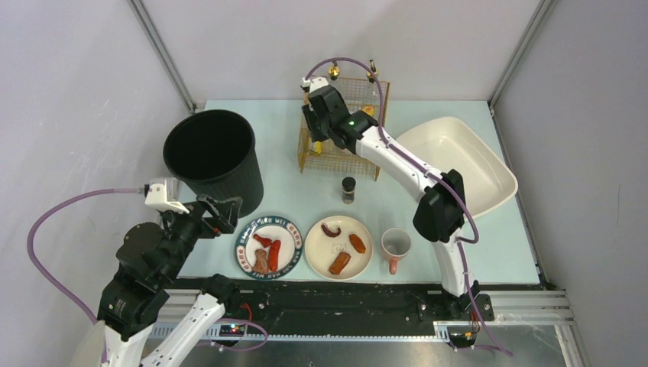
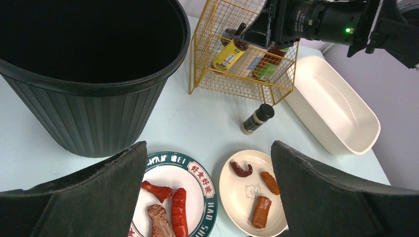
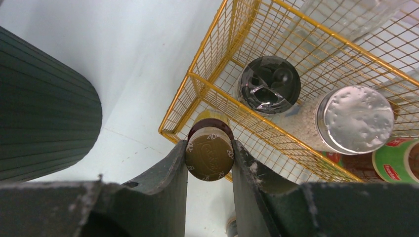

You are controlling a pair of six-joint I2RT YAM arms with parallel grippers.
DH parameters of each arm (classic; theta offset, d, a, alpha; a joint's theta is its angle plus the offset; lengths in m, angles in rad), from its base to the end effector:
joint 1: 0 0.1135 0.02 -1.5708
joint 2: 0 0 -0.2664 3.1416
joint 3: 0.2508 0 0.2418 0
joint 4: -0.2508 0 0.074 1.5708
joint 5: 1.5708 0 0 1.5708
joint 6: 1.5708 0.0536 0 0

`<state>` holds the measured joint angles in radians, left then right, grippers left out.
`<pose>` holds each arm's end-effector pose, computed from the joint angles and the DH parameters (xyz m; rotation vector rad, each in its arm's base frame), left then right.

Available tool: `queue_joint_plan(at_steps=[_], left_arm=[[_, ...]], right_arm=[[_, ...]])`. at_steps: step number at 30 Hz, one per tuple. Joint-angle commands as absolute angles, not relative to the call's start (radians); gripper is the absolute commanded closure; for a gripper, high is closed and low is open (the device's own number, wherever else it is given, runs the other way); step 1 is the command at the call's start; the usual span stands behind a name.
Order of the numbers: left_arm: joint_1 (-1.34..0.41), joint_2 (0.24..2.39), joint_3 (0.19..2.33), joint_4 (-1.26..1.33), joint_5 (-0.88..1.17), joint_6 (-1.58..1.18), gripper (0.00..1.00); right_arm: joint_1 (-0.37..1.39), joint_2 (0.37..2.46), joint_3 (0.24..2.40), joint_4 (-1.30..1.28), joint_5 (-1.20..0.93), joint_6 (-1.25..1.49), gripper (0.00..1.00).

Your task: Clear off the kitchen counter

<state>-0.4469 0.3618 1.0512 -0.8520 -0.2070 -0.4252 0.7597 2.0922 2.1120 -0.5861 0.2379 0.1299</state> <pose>0.0392 -0.0066 0.3826 -0.1350 1.7470 -0.4618 0.3655 0.3298 0.3415 -0.5260 2.0655 0.2731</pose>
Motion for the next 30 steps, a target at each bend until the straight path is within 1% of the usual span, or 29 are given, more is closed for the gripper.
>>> queue_joint_plan(at_steps=[1, 7, 14, 17, 19, 21, 22, 23, 24, 25, 26, 30], left_arm=[[-0.449, 0.359, 1.069, -0.84, -0.215, -0.411, 0.02], [-0.45, 0.359, 1.068, -0.84, -0.214, -0.41, 0.02], [-0.45, 0.37, 1.069, -0.839, -0.211, -0.412, 0.02], [-0.449, 0.372, 1.071, -0.84, -0.212, -0.413, 0.02], [-0.449, 0.372, 1.07, -0.84, -0.211, -0.414, 0.02], [-0.449, 0.368, 1.068, -0.841, -0.212, -0.414, 0.02], [-0.449, 0.366, 1.066, -0.841, -0.212, -0.415, 0.02], [-0.45, 0.366, 1.065, -0.841, -0.213, -0.415, 0.02], [-0.45, 0.363, 1.064, -0.84, -0.213, -0.415, 0.02], [-0.45, 0.362, 1.064, -0.84, -0.214, -0.416, 0.02], [-0.449, 0.359, 1.061, -0.84, -0.213, -0.417, 0.02], [-0.449, 0.356, 1.059, -0.841, -0.212, -0.418, 0.02]], right_arm=[[0.754, 2.126, 2.211, -0.574, 0.248, 0.123, 1.0], [0.749, 2.189, 2.283, -0.649, 0.263, 0.122, 1.0], [0.732, 2.211, 2.281, -0.681, 0.249, 0.14, 1.0], [0.725, 2.216, 2.28, -0.69, 0.241, 0.147, 0.95], [0.722, 2.217, 2.28, -0.693, 0.238, 0.15, 0.9], [0.72, 2.218, 2.279, -0.696, 0.234, 0.152, 0.82], [0.72, 2.217, 2.279, -0.697, 0.235, 0.152, 0.73], [0.72, 2.217, 2.279, -0.698, 0.236, 0.152, 0.68], [0.72, 2.216, 2.278, -0.699, 0.237, 0.153, 0.59], [0.719, 2.215, 2.278, -0.7, 0.236, 0.152, 0.56], [0.72, 2.211, 2.277, -0.701, 0.236, 0.151, 0.49], [0.722, 2.193, 2.266, -0.7, 0.239, 0.15, 0.36]])
